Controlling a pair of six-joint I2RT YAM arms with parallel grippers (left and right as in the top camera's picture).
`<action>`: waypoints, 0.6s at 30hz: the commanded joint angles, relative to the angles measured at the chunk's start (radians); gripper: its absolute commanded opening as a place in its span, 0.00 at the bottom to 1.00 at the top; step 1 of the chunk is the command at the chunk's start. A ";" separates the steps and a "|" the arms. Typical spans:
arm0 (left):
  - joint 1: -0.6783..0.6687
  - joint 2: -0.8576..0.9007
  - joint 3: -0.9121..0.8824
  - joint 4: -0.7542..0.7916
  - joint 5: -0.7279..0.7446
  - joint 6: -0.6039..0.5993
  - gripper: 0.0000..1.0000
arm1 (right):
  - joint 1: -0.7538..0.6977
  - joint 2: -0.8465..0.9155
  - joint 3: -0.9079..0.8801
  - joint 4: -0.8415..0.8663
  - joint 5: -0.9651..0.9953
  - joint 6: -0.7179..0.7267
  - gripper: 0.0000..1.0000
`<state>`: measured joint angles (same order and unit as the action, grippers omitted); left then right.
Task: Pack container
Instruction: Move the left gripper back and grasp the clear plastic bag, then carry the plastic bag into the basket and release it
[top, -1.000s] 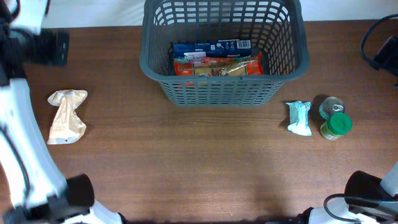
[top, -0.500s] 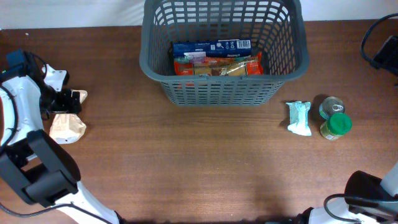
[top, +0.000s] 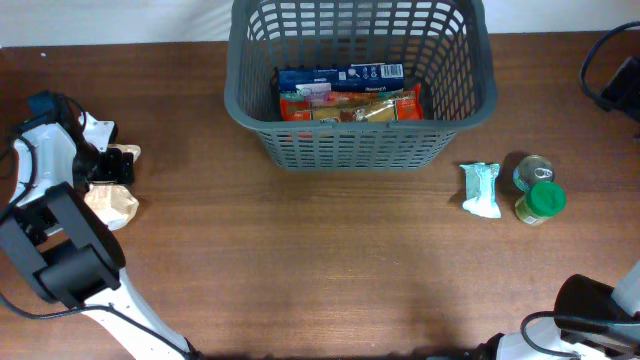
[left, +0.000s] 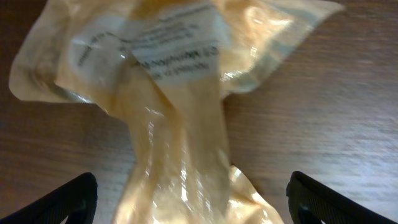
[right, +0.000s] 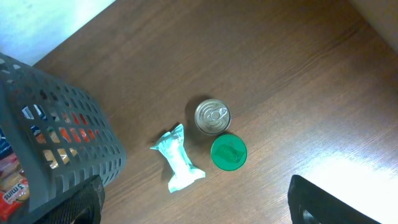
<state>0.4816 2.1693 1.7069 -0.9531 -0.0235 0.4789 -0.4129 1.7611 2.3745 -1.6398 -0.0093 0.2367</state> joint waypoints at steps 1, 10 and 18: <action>0.018 0.029 -0.008 0.008 -0.006 0.019 0.89 | -0.006 -0.004 -0.004 -0.002 -0.009 0.008 0.89; 0.019 0.093 -0.008 -0.002 0.009 0.019 0.70 | -0.006 -0.004 -0.004 0.002 -0.009 0.008 0.89; 0.018 0.086 0.063 -0.088 0.048 -0.022 0.02 | -0.006 -0.004 -0.004 -0.003 -0.009 0.008 0.89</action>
<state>0.4931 2.2471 1.7283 -1.0103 0.0010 0.4812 -0.4129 1.7611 2.3745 -1.6428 -0.0097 0.2359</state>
